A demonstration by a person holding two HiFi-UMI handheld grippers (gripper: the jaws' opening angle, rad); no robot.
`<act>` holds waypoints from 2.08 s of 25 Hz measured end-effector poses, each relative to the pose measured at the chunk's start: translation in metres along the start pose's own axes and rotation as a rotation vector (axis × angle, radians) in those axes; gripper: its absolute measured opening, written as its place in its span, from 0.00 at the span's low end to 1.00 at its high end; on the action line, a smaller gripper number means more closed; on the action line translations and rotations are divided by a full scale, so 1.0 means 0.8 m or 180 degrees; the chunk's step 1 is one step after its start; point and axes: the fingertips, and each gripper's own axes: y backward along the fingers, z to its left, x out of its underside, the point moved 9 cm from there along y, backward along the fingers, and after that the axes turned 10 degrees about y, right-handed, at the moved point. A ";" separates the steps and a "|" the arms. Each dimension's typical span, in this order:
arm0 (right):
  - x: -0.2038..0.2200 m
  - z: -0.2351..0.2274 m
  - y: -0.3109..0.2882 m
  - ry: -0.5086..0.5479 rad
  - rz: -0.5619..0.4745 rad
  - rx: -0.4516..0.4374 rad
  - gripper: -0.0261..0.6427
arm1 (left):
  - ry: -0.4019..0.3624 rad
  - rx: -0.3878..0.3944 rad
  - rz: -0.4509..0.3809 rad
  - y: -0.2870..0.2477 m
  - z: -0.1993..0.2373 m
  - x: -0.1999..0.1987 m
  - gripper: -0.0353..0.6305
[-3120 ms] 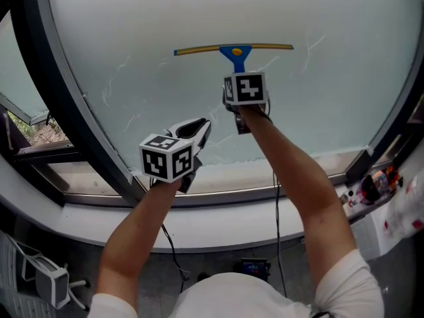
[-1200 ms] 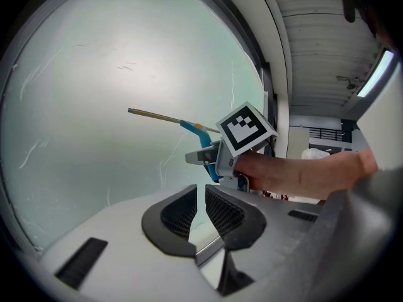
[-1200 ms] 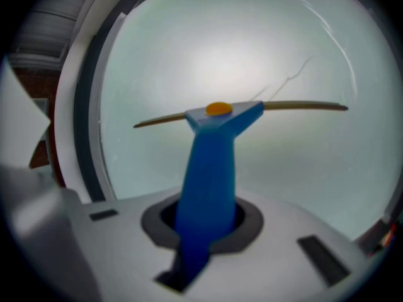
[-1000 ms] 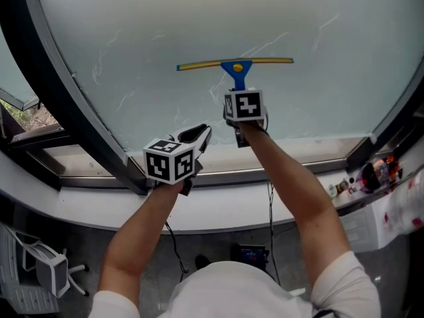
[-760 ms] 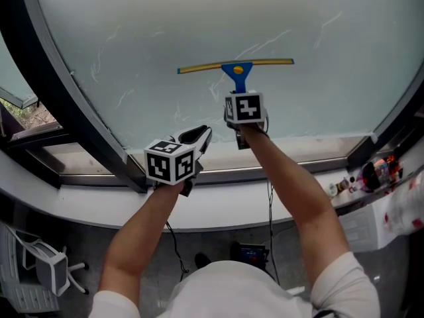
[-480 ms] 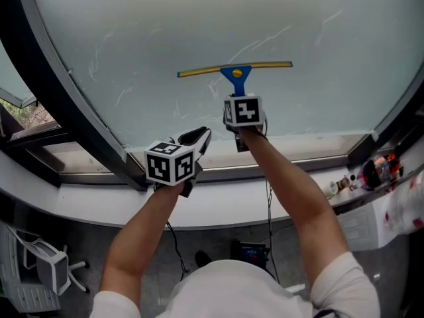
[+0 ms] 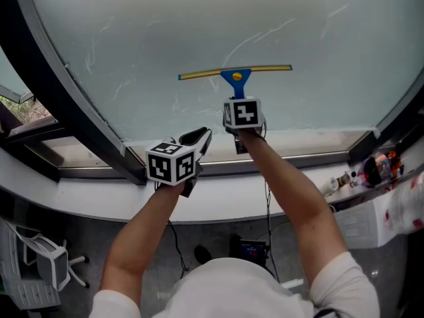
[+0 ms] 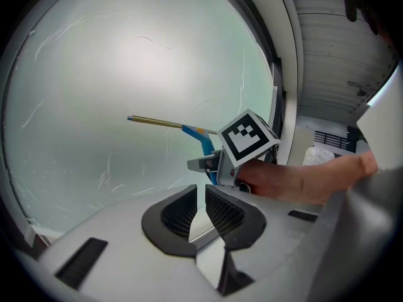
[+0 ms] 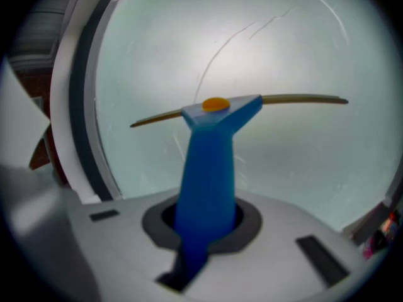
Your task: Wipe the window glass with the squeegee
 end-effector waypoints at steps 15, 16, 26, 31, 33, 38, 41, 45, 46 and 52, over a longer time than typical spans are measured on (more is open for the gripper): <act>0.052 0.009 -0.027 -0.0105 0.0175 -0.0060 0.11 | 0.0137 -0.0067 0.0176 -0.008 0.017 0.042 0.15; 0.056 0.009 -0.028 -0.0115 0.0192 -0.0065 0.11 | 0.0149 -0.0068 0.0193 -0.009 0.018 0.046 0.15; 0.091 0.014 -0.050 -0.0150 0.0326 -0.0092 0.11 | 0.0259 -0.0094 0.0340 -0.018 0.031 0.078 0.15; 0.108 0.016 -0.060 -0.0179 0.0369 -0.0099 0.10 | 0.0318 -0.0113 0.0393 -0.022 0.039 0.092 0.15; 0.115 0.016 -0.064 -0.0183 0.0388 -0.0091 0.10 | 0.0338 -0.0118 0.0418 -0.024 0.042 0.097 0.15; 0.132 0.017 -0.074 -0.0170 0.0432 -0.0088 0.10 | 0.0375 -0.0127 0.0470 -0.030 0.049 0.108 0.15; 0.144 0.018 -0.079 -0.0156 0.0477 -0.0082 0.10 | 0.0392 -0.0125 0.0506 -0.034 0.051 0.115 0.15; 0.155 0.018 -0.086 -0.0123 0.0492 -0.0068 0.10 | 0.0418 -0.0128 0.0535 -0.039 0.056 0.122 0.15; 0.157 0.019 -0.088 -0.0122 0.0493 -0.0070 0.10 | 0.0424 -0.0128 0.0541 -0.041 0.057 0.124 0.15; 0.175 0.025 -0.097 -0.0165 0.0545 -0.0097 0.10 | 0.0472 -0.0127 0.0597 -0.045 0.062 0.137 0.15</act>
